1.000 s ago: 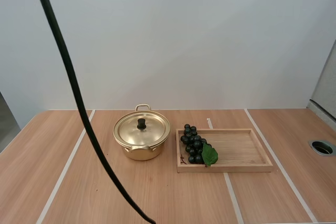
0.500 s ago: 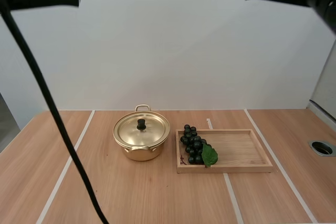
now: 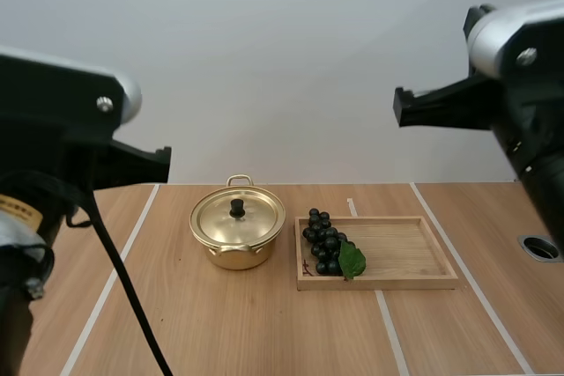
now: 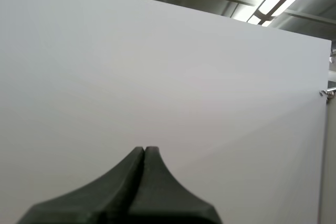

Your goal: Open the pot, put the pineapple inside, and close it

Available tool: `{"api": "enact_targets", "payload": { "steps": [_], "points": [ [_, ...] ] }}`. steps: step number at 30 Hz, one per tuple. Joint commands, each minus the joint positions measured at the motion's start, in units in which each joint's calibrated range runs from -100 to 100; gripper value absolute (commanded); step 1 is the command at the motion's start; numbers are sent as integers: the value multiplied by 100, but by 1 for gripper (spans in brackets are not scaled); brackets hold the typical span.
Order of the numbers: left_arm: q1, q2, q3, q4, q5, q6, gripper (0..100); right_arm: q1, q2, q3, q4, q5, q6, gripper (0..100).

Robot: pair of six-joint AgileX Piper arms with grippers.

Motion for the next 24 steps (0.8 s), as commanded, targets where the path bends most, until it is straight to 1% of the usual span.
{"api": "enact_targets", "payload": {
  "steps": [1, 2, 5, 7, 9, 11, 13, 17, 20, 24],
  "points": [
    [-125, -312, 818, 271, -730, -80, 0, -125, -246, 1112, -87, -1170, -40, 0],
    [-134, -378, 1020, 271, -838, -103, 0, -150, -285, 1308, -183, -1312, -40, 0],
    [-174, -513, 1546, 271, -1174, -167, 0, -193, -492, 1910, -777, -1330, -40, 0],
    [-213, -513, 1968, 314, -1455, -156, 0, -199, -589, 2123, -986, -1237, -40, 0],
    [-240, -513, 2228, 314, -1612, -98, 0, -199, -589, 2188, -982, -973, -40, 0],
    [-286, -513, 2483, 343, -1693, 141, 0, -212, -589, 2188, -981, -190, -40, 0],
    [-289, -513, 2667, 343, -1693, 282, 0, -230, -589, 2188, -981, 696, -40, 0],
    [-289, -513, 2909, 343, -1596, 229, 0, -298, -589, 2188, -981, 2027, -40, 0],
    [-289, -513, 3015, 343, -1383, 201, 0, -324, -589, 2230, -948, 2588, -40, 0],
    [-275, -513, 3047, 343, -933, -210, 0, -331, -589, 2597, -389, 2572, -40, 0]
  ]
}}
